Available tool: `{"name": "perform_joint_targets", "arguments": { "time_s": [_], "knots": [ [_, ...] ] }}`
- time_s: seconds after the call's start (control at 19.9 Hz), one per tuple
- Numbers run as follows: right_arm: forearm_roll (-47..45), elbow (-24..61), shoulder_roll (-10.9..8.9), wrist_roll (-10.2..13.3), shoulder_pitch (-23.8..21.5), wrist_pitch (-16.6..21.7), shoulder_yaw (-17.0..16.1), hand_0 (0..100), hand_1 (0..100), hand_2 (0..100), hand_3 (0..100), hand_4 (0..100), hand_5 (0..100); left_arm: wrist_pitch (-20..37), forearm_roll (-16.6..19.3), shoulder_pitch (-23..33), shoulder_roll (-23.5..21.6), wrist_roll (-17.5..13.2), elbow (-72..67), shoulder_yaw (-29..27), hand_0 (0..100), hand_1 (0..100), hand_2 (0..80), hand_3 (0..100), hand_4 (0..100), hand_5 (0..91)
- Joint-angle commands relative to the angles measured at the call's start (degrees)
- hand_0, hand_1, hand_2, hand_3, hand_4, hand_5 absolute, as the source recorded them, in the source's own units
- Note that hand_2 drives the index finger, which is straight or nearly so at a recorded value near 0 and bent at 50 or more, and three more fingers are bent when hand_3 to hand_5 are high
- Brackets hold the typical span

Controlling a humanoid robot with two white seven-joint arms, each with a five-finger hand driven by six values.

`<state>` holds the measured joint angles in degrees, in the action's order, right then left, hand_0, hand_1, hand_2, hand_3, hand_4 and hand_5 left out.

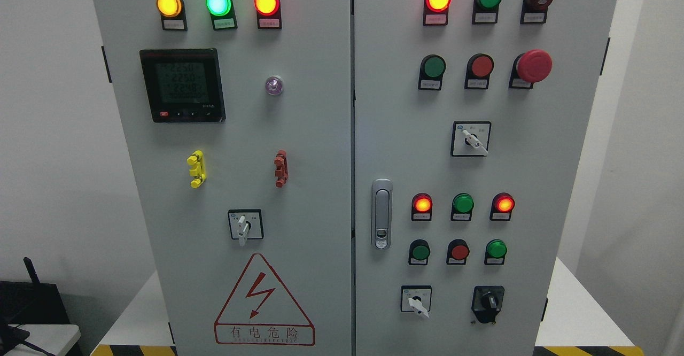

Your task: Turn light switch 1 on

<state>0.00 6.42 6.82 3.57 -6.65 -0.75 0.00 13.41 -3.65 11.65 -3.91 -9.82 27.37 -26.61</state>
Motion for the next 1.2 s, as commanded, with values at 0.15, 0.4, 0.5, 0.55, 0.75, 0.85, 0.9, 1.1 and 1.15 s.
{"name": "perform_joint_targets", "arguments": {
  "time_s": [0.15,0.4,0.5,0.55,0.75,0.85,0.9,1.1,1.15],
  "knots": [
    [-1.4,0.0,-0.05,0.0,0.0,0.0,1.0,12,39,0,0,0,0,0.0,0.0,2.1,-1.2,-0.1,28.0,-13.7,56,0,0.0,28,33,8.1],
    [-1.4,0.0,-0.05,0.0,0.1,0.0,1.0,12,39,0,0,0,0,0.0,0.1,2.1,-2.1,-0.1,37.5,-16.0,58,0,0.0,29,34,9.1],
    [-1.4,0.0,0.03,0.0,0.0,0.0,1.0,12,39,0,0,0,0,0.0,0.1,2.1,-2.1,-0.1,44.0,-16.6,58,0,0.0,29,34,9.6],
    [-1.4,0.0,0.03,0.0,0.0,0.0,1.0,12,39,0,0,0,0,0.0,0.2,2.0,-2.1,-0.1,46.7,-16.8,59,0,0.0,29,34,10.0],
    [-1.4,0.0,0.03,0.0,0.0,0.0,1.0,12,39,0,0,0,0,-0.1,1.4,0.7,-3.5,-0.7,55.3,-16.6,59,0,4.8,36,44,13.9],
    [-1.4,0.0,-0.05,0.0,0.0,0.0,1.0,12,39,0,0,0,0,-0.1,1.6,0.0,-3.3,-2.5,59.6,-16.5,59,0,6.9,39,49,15.6],
    [-1.4,0.0,0.03,0.0,0.0,0.0,1.0,12,39,0,0,0,0,-0.1,1.7,-0.1,-3.3,-3.5,61.6,-16.4,58,0,7.1,39,50,18.5],
    [-1.4,0.0,0.03,0.0,0.0,0.0,1.0,12,39,0,0,0,0,0.1,1.6,-1.5,-2.9,-6.0,68.7,-15.8,37,0,17.4,40,54,30.7],
    [-1.4,0.0,0.03,0.0,0.0,0.0,1.0,12,39,0,0,0,0,0.3,1.6,-2.1,-2.9,-6.8,69.6,-15.7,36,0,18.8,40,55,32.4]
  ]
}}
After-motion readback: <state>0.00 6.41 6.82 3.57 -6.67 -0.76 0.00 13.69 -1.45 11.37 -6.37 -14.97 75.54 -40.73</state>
